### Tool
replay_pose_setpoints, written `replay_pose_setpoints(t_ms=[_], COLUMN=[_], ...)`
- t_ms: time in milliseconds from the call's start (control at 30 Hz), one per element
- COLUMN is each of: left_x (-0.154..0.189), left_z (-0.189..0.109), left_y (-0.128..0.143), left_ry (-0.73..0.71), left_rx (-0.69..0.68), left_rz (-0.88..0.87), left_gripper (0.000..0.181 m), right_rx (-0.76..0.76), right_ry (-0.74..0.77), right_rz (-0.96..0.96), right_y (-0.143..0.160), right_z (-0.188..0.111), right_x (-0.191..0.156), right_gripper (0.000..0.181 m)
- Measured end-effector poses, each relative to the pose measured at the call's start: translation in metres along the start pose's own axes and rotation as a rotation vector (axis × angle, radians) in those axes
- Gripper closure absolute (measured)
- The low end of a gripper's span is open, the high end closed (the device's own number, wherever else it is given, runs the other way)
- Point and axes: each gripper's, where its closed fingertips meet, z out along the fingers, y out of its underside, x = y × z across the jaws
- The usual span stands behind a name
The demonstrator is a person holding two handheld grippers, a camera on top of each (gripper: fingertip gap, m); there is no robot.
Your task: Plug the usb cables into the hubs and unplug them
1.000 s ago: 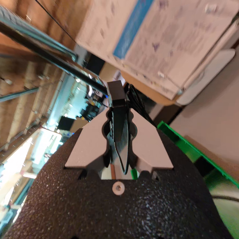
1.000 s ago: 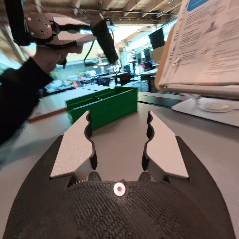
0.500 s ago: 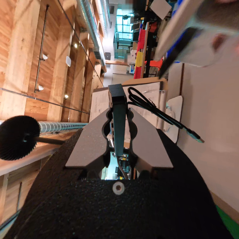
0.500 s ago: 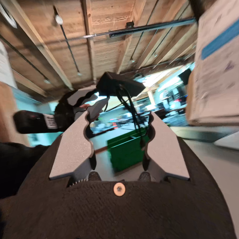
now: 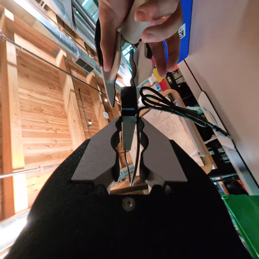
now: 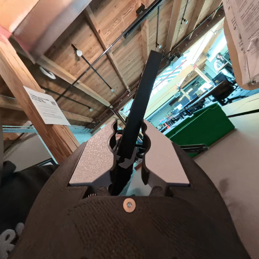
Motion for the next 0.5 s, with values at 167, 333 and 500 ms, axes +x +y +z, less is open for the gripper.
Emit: replay_pose_setpoints(t_ms=[167,333,500], left_x=[0.007,0.007,0.029], left_z=[-0.009,-0.011,-0.008], left_y=[-0.004,-0.009,0.002], left_ry=[-0.001,0.005,0.089], left_rx=[0.024,0.039,0.006], left_rz=[0.066,0.073,-0.075], left_gripper=[0.16,0.159,0.152], right_rx=[-0.111,-0.232,-0.246], right_ry=[0.144,0.064,0.09], right_rz=[-0.067,-0.044,-0.098], right_y=[0.015,0.042,0.042], right_z=[-0.001,0.008,0.01], right_x=[0.021,0.013,0.018], right_gripper=[0.125,0.134,0.158])
